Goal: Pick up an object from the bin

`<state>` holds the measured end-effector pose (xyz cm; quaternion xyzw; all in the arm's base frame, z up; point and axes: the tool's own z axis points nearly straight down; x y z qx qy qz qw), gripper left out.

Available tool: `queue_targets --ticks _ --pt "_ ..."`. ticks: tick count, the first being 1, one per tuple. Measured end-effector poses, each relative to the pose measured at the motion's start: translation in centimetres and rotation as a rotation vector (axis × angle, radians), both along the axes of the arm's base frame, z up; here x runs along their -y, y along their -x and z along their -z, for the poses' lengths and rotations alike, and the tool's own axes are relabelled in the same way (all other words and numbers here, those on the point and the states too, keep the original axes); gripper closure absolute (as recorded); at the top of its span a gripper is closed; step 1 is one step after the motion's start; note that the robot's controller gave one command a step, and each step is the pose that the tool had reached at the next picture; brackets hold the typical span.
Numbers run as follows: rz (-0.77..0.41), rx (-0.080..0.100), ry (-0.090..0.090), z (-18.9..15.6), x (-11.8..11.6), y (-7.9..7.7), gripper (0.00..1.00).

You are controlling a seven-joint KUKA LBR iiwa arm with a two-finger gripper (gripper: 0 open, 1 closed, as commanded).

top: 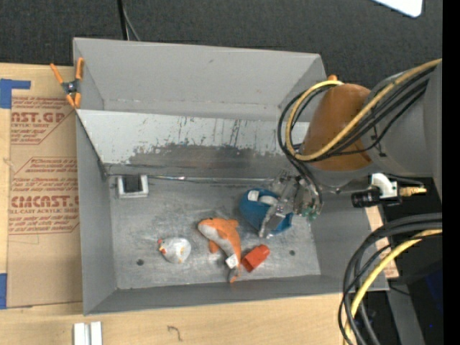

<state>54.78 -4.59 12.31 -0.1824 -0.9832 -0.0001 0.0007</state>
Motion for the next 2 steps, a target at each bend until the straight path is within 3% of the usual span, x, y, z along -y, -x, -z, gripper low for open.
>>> queue_targets --ticks 2 --pt "0.000 -0.001 0.000 -0.77 -0.01 0.08 1.00"
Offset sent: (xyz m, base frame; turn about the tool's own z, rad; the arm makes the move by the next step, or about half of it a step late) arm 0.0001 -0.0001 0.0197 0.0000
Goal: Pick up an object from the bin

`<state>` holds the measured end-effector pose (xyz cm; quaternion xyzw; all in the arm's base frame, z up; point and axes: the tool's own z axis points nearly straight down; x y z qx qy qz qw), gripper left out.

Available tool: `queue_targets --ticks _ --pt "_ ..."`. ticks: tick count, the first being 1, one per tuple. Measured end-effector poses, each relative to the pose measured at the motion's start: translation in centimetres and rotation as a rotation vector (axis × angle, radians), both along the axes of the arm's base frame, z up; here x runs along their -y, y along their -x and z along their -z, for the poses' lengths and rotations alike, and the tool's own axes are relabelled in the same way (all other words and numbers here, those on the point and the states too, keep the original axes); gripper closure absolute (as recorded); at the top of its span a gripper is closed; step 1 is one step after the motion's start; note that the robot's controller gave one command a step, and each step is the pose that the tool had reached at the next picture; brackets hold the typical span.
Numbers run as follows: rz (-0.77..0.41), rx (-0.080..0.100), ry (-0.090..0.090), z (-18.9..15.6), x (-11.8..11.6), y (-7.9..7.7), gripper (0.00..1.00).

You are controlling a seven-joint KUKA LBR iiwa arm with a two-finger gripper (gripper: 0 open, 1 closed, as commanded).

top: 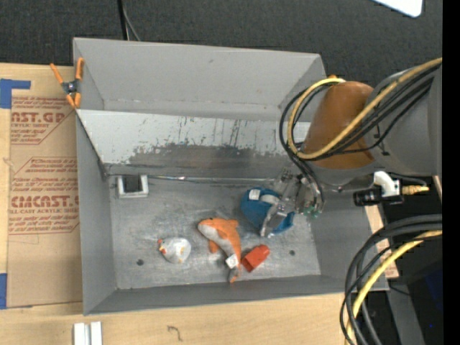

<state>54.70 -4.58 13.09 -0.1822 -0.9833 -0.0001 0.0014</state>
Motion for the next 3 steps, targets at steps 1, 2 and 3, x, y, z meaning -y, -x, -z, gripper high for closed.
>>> queue_targets --ticks 1,2,3 --pt "0.000 0.000 0.000 -0.30 -0.01 0.02 1.00" --pt "-0.001 -0.001 0.000 -0.62 -0.02 0.07 1.00" --pt "0.000 -0.002 0.000 -1.13 -0.04 0.12 1.00"
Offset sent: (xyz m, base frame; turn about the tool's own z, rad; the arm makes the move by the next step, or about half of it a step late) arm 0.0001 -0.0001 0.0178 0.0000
